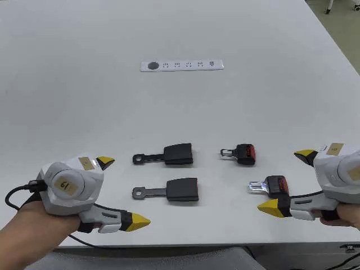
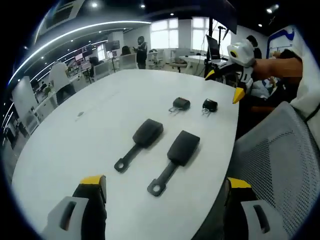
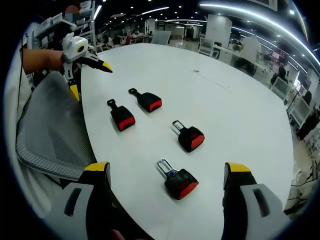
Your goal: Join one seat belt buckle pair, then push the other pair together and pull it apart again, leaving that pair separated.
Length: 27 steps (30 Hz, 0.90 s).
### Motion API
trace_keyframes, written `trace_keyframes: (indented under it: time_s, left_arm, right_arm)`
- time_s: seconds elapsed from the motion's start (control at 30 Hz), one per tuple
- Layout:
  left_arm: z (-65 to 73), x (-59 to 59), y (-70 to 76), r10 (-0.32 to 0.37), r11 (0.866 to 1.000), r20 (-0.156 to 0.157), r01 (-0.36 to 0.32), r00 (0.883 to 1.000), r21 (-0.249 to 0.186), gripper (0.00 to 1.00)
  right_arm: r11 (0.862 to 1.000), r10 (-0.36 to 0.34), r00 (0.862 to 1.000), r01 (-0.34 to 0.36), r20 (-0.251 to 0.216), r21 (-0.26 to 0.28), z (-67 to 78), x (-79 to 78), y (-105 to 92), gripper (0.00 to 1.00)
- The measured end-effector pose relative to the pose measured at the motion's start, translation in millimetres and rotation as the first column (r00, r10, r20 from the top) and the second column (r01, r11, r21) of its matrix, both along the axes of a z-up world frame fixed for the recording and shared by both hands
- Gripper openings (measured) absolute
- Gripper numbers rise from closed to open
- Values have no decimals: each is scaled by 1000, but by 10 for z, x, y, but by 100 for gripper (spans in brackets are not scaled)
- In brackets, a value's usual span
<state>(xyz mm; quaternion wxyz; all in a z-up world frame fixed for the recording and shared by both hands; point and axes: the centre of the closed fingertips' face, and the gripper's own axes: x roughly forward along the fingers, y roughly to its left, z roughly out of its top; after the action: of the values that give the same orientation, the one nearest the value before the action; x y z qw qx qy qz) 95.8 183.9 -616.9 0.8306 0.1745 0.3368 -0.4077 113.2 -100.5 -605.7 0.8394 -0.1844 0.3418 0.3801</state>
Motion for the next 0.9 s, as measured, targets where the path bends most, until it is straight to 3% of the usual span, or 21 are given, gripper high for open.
trace_keyframes:
  time_s: [0.9]
  left_arm:
    - [10, -1, -42, -14, 1000, -2, 14, 1000, -3, 99]
  right_arm:
    - [1000, 18, 1000, -18, -3, -4, 15, 17, 93, 92]
